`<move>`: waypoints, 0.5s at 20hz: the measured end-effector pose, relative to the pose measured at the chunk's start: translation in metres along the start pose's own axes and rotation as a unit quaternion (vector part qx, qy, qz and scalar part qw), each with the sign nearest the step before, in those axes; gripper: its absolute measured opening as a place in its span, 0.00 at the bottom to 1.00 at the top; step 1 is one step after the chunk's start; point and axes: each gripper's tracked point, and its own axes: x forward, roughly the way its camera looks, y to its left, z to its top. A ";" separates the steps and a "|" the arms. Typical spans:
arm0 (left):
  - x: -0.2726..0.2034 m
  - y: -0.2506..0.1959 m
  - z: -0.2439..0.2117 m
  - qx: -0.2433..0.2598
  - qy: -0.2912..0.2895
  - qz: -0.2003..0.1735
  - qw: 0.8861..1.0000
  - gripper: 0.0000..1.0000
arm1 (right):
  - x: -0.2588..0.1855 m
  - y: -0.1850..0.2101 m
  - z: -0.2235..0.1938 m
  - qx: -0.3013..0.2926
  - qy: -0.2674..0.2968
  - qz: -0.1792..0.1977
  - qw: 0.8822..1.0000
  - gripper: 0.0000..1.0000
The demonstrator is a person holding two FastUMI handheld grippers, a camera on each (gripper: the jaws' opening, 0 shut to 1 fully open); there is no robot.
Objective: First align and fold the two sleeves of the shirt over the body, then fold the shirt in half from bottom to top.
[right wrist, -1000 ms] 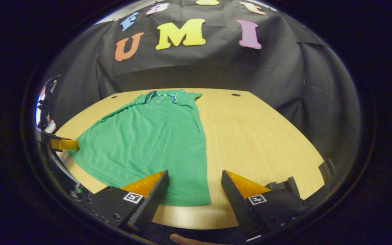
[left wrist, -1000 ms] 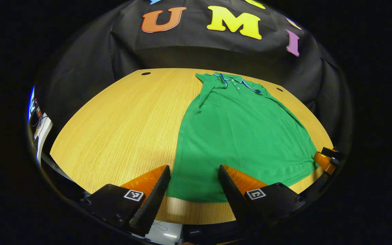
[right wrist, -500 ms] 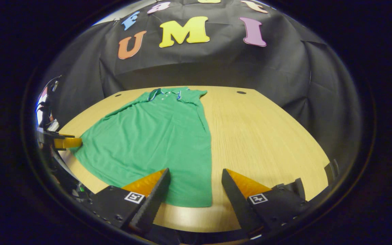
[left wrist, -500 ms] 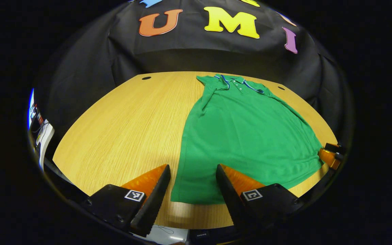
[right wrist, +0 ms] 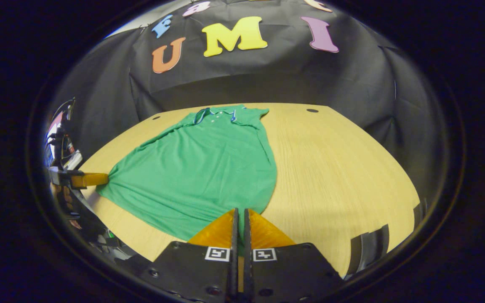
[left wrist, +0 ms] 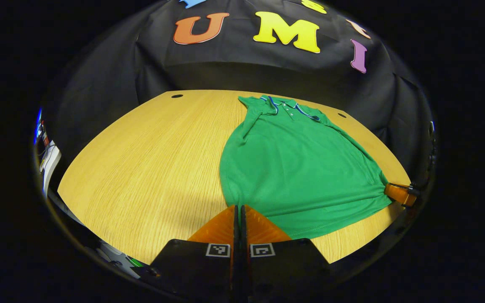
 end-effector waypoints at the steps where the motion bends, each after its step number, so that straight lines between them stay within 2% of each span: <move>1: 0.000 -0.002 0.001 -0.006 -0.001 -0.006 1.000 0.04 | -0.001 0.001 -0.003 -0.006 0.000 0.006 1.000 0.00; 2: -0.001 -0.009 0.005 -0.014 -0.010 -0.018 1.000 0.03 | -0.001 0.000 -0.002 -0.003 0.000 0.007 1.000 0.00; 6: -0.008 -0.012 0.037 -0.033 -0.061 -0.023 0.997 0.03 | -0.007 -0.001 0.009 -0.001 -0.002 0.009 1.000 0.00; 10: -0.011 -0.019 0.076 -0.016 -0.102 -0.023 0.994 0.03 | -0.019 0.000 0.045 -0.013 -0.037 0.005 0.999 0.00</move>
